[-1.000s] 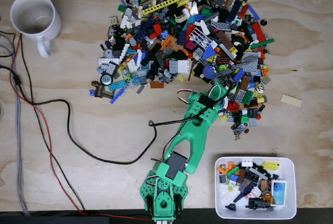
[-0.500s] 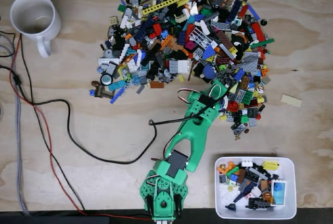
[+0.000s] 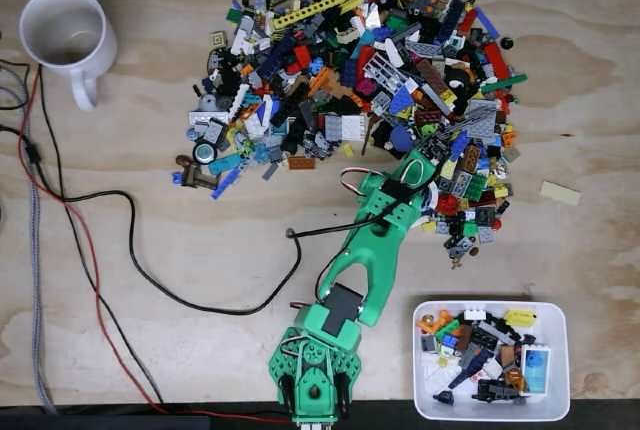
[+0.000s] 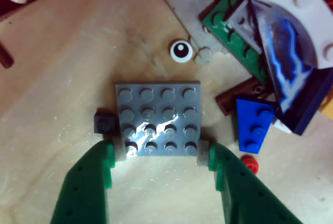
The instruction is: Find the closest Lego and put it in the bin.
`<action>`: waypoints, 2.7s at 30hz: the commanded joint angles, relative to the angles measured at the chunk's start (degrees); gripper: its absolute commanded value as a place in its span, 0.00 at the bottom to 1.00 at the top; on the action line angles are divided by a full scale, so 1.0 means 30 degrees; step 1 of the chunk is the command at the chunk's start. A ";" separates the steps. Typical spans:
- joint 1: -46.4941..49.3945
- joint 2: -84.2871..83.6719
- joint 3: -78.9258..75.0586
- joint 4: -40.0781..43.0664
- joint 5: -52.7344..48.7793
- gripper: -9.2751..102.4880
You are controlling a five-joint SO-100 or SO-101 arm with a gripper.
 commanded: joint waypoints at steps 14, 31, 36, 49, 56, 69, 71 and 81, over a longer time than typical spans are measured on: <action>0.1436 0.5566 -0.4980 0.4687 -0.0498 0.20; 1.1016 0.9580 -0.4043 0.5420 -0.4102 0.25; 0.4805 0.9844 -0.1201 0.4805 -0.2021 0.29; -0.3398 0.1025 -0.5566 0.3486 0.3076 0.32; -0.3516 -0.1787 -0.7266 0.2959 0.3164 0.35; -0.3398 -0.4395 -0.8262 0.1758 0.4248 0.33; -0.3457 -0.4658 -0.8203 0.1582 0.3867 0.30; -0.3457 -0.4482 -0.7939 0.2080 0.2344 0.21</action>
